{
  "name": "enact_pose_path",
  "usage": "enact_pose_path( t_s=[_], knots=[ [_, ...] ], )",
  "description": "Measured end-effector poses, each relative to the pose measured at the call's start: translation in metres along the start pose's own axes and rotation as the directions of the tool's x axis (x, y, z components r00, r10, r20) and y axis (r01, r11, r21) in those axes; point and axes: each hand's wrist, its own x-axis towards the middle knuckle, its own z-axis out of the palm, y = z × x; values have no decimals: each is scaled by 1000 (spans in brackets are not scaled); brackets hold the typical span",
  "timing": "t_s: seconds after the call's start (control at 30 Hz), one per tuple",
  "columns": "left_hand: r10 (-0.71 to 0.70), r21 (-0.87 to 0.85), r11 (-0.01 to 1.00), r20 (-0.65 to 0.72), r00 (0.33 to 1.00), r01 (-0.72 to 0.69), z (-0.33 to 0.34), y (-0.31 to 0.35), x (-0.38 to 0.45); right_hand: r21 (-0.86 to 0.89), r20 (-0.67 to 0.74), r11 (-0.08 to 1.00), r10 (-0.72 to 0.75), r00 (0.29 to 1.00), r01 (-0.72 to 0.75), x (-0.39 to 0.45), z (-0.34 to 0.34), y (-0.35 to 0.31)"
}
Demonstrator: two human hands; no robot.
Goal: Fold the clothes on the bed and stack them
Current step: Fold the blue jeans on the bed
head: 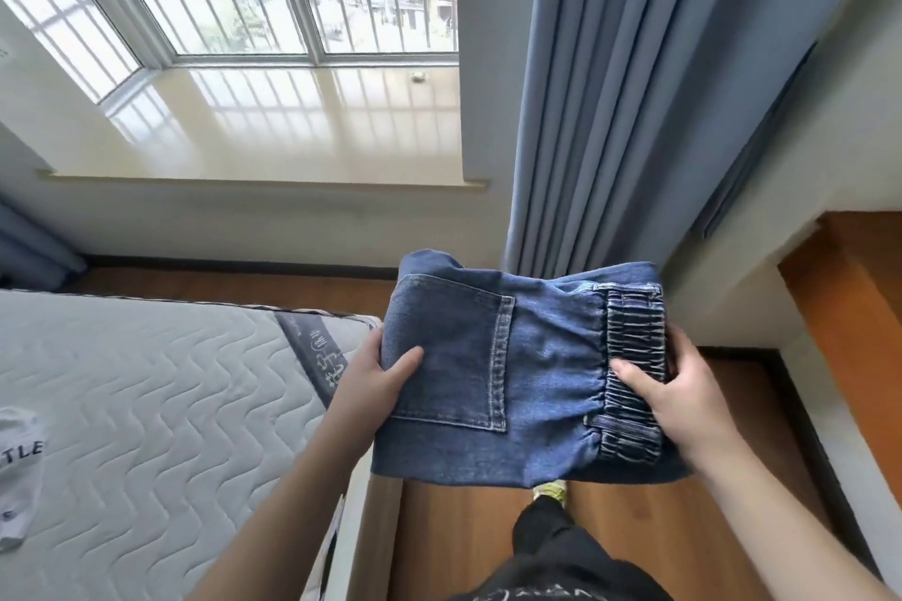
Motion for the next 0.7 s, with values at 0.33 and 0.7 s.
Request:
enact_pose_path(
  t_s=[0.33, 0.7],
  knots=[
    [-90, -47, 995, -150, 985, 84, 12, 51, 118, -5, 199, 1000, -22, 980, 24, 185, 26, -32],
    [-209, -180, 972, -371, 905, 151, -68, 25, 207, -40, 453, 995, -67, 889, 96, 312, 166, -87]
  ],
)
